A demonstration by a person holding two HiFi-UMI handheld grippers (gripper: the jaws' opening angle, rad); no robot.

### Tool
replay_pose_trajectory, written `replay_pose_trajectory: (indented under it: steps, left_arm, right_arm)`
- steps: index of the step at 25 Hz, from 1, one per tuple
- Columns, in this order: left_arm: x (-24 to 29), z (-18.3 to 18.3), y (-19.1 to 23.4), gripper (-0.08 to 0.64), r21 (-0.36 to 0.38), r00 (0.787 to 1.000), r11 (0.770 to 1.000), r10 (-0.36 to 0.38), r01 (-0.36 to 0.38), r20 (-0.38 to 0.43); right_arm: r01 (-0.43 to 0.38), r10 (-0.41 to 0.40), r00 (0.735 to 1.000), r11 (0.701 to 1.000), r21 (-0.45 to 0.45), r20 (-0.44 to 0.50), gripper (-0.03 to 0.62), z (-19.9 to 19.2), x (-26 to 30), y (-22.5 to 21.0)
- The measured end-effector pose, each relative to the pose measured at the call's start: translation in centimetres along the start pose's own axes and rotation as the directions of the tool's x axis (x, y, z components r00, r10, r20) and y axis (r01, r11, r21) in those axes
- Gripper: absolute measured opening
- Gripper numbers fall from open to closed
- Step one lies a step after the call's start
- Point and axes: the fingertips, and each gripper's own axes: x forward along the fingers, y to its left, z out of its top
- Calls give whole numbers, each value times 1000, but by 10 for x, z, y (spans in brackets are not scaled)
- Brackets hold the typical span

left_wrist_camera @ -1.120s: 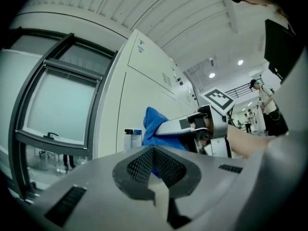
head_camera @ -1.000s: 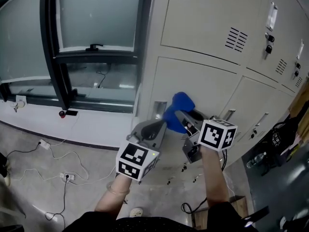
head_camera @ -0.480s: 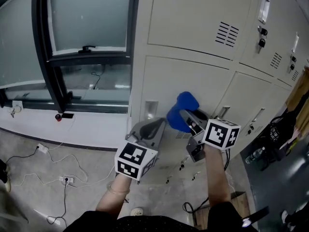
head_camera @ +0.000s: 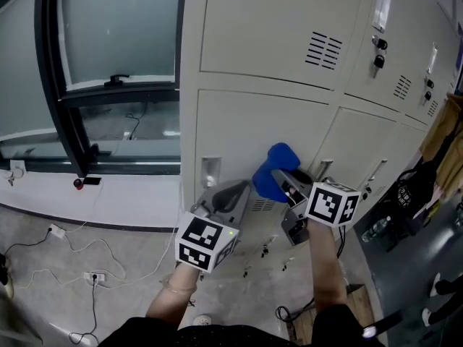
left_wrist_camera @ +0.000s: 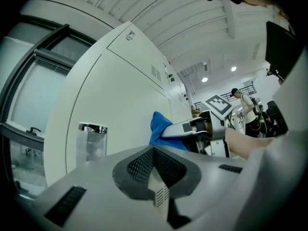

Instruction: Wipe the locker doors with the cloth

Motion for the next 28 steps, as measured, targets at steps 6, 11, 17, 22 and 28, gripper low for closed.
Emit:
replay_pose_trajectory:
  steps: [6,11,17,22,28]
  left_arm:
    - [17,0,-12,6,1,999,999,-38,38,5]
    - [30,-1,-22,6,8,998,998,-63,63,-1]
    - [40,-4,-36,6,4,996,996,-91,91,-14]
    - [44,-5,-44,6,3,994,994,-106,106,-22]
    - [43,-8,-49,6,-3,994,994,-108,108,-29]
  right_arm:
    - [37,-37,999,999,19,16,101,7,-15,-22]
    - [74,-75,997,997,18,26,101,12,-28,-41]
    - [98,-99,995,995,12,32,101,18,-40,-57]
    - [117,-118,992,993,26,39,101,20,-47,-68]
    - [148,-148,988,989,15,40,101,22,-51,-74]
